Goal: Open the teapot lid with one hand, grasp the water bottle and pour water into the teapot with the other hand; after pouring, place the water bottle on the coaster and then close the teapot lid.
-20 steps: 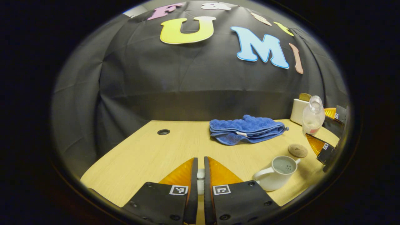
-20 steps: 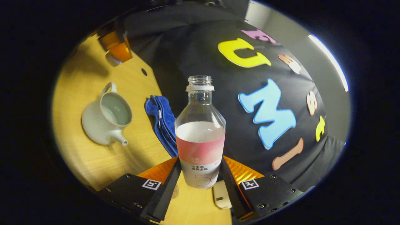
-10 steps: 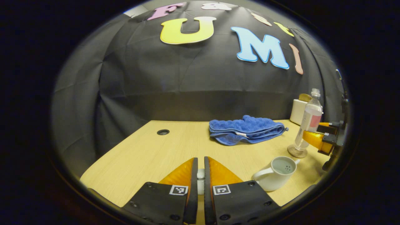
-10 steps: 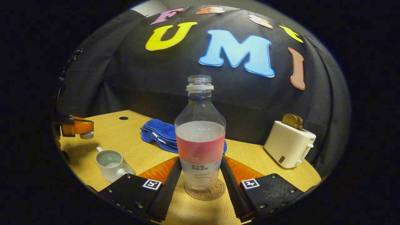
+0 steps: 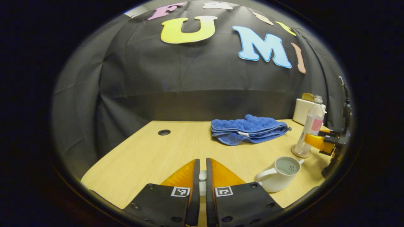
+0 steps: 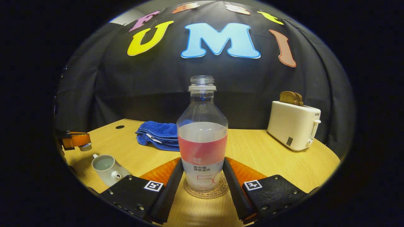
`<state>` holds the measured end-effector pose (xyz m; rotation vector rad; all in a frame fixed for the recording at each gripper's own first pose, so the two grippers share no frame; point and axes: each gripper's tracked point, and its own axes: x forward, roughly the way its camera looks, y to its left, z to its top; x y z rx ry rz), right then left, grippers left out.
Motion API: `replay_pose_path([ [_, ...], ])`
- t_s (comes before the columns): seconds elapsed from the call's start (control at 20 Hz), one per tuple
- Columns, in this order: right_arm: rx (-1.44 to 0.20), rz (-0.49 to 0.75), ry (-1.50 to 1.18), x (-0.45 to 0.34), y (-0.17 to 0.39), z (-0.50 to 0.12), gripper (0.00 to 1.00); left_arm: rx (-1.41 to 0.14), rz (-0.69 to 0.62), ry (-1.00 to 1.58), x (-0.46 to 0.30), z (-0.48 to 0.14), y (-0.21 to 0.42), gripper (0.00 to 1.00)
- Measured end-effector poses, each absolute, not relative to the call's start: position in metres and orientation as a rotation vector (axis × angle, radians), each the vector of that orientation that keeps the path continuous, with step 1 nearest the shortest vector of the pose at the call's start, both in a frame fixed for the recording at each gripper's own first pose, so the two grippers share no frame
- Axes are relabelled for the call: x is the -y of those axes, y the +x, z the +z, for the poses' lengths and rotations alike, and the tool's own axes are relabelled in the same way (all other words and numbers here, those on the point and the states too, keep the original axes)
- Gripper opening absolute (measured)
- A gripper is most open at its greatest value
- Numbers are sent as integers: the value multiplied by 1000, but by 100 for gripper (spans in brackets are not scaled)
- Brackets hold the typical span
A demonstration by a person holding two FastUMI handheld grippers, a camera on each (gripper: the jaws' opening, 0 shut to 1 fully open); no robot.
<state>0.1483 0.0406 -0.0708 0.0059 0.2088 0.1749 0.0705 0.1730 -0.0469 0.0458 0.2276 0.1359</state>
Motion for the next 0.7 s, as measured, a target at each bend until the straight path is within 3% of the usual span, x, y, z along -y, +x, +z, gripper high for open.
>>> replay_pose_path([
  [0.3,-194,174,32,-35,148,-67,81,-194,88,53,-151,-37,69,16],
  [0.45,-172,158,25,-27,144,-60,91,-154,38,65,-131,-27,68,16],
  [0.7,-123,142,22,-18,136,-44,91,-121,-24,68,-104,-19,69,16],
])
